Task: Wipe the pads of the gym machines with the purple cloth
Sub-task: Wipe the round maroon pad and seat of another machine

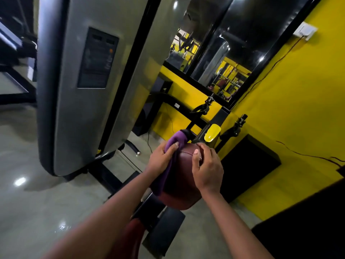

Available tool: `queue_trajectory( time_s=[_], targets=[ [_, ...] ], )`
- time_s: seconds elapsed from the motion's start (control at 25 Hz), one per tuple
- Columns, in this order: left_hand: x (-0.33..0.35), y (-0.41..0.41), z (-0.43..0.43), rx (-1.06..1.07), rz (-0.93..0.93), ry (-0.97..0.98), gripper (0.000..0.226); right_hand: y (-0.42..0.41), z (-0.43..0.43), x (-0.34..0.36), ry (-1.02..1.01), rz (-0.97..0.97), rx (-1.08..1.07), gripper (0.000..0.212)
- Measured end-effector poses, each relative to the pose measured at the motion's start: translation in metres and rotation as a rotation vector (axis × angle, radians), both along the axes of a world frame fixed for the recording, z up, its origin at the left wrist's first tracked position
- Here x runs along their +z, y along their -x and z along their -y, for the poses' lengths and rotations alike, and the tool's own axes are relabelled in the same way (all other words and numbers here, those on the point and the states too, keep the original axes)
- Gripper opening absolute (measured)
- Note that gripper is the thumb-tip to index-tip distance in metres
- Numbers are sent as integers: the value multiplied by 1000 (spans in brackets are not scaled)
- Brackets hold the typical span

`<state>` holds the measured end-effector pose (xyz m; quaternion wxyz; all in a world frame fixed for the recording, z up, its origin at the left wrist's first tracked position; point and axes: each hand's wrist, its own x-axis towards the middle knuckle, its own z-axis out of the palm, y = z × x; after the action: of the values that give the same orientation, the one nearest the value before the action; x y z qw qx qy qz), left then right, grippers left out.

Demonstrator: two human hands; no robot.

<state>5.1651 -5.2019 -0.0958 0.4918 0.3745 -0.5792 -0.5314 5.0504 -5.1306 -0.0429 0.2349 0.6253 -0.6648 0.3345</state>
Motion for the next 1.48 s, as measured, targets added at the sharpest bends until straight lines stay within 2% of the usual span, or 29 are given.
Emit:
queue_trajectory(
  time_s=[0.08,0.12,0.2,0.32,0.36,0.48,0.6,0.8,0.88,0.92,1.0,1.16,1.24,1.32,1.4,1.48],
  targets=[
    [-19,1,-1,1,-78,-186,55,1,2,-1,-1,1,-2,46],
    [-28,3,-3,13,-81,-214,62,2,2,0,5,3,-1,46],
    [-25,4,-5,32,-65,-126,66,2,1,-1,24,3,-3,46],
    [-2,3,7,-53,-30,67,70,3,1,-2,37,6,-6,46],
    [-4,3,11,-78,-47,47,69,3,2,-1,41,8,-7,46],
    [-33,0,11,-101,-153,-192,57,1,2,-2,55,6,1,46],
    [-65,2,2,-103,-240,-320,39,3,4,-3,69,3,1,47],
    [-109,18,-16,-44,-581,-660,66,5,5,-6,71,16,-12,49],
    [-120,28,-30,-55,-635,-806,79,6,6,-5,65,32,-1,49],
    [-121,28,-36,-60,-646,-838,75,6,6,-6,60,35,9,50],
    [-114,24,-33,-27,-624,-813,46,7,5,-6,59,43,18,50],
    [-100,12,-12,-18,-456,-615,32,9,5,-7,56,71,5,49],
    [-101,14,-14,7,-484,-645,44,8,6,-8,57,82,2,48],
    [-103,17,-22,-5,-501,-778,59,7,6,-9,44,94,-1,48],
    [-96,11,-32,-4,-453,-858,56,6,3,-7,8,120,-11,51],
    [-96,5,-30,48,-369,-825,47,3,-3,-7,-23,222,1,54]
  ],
)
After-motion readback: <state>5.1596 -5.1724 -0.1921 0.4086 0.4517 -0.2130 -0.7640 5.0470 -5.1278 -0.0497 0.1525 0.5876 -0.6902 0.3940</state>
